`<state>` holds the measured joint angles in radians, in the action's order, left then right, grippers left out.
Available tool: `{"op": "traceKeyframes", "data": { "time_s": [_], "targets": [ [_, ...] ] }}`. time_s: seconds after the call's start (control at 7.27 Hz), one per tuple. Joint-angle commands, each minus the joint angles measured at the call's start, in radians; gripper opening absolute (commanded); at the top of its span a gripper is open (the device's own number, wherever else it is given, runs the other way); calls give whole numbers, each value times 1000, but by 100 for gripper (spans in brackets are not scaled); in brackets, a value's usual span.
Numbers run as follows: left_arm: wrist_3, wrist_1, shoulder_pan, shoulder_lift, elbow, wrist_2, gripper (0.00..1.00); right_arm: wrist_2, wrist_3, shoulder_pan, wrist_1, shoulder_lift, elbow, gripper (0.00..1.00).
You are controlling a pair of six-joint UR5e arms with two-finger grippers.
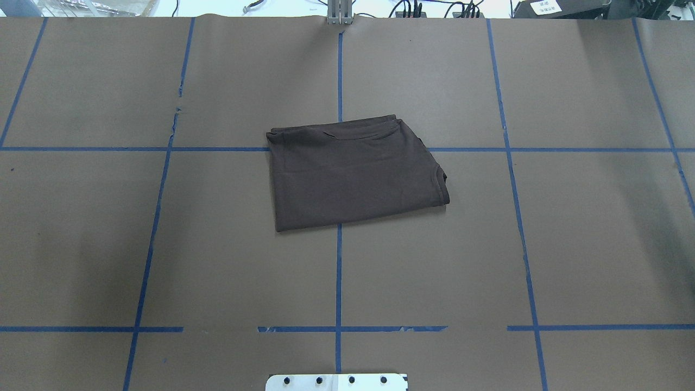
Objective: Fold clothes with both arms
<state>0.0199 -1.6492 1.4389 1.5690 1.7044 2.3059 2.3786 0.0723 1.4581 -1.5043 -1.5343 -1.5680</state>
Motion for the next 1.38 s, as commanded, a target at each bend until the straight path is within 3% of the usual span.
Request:
{"op": "traceKeyframes", "data": {
  "time_s": [0.0, 0.28, 1.24],
  "targets": [
    [0, 2, -2, 6, 1, 3, 100, 16, 1, 1, 12, -9, -27, 100],
    [3, -3, 0, 5, 0, 47, 100, 1, 0, 1, 12, -7, -27, 100],
    [3, -6, -2, 6, -8, 47, 100, 2, 1, 1, 12, -7, -20, 100]
  ]
}}
